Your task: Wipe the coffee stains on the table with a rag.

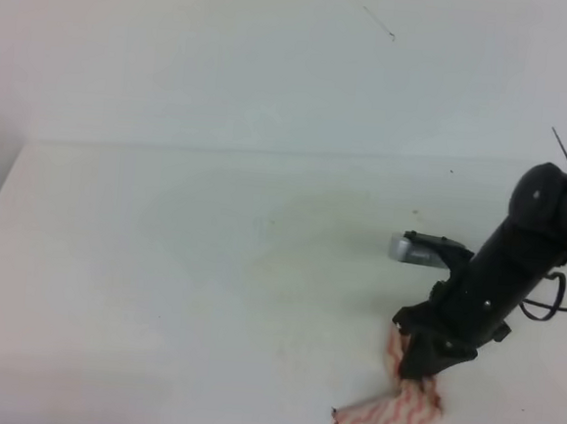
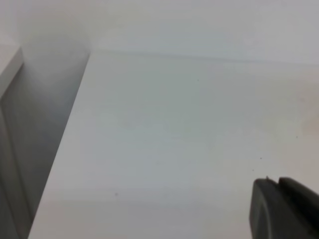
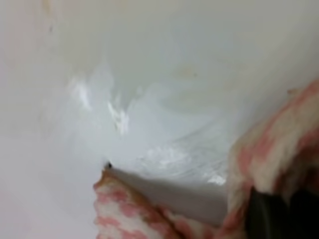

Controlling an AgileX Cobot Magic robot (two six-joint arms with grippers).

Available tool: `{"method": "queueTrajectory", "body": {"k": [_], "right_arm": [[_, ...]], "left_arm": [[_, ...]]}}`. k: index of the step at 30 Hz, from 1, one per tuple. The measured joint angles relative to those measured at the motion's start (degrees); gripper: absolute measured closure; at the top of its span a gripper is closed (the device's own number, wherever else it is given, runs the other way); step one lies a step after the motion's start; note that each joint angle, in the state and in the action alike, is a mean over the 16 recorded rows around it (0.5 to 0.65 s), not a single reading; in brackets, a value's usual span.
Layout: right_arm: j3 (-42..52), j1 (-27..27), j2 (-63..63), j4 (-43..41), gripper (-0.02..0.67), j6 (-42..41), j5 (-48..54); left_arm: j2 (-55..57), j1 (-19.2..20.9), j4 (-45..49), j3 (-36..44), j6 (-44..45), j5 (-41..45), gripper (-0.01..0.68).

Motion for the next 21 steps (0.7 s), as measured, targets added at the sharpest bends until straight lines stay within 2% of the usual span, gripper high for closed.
{"method": "queueTrajectory", "body": {"k": [7, 16, 21], "right_arm": [[8.75, -5.68, -12.52, 4.07, 0.648, -6.8, -12.88], [9.67, -11.97, -21.09, 8.15, 0.644, -22.11, -18.43], [9.52, -13.12, -20.71, 9.35, 0.579, -27.47, -19.47]], "left_arm": [[0.18, 0.02, 0.0, -0.15, 0.0, 0.05, 0.675], [0.09, 0.01, 0.0, -0.15, 0.0, 0.05, 0.675], [0.18, 0.02, 0.0, 0.0, 0.0, 0.05, 0.675]]}}
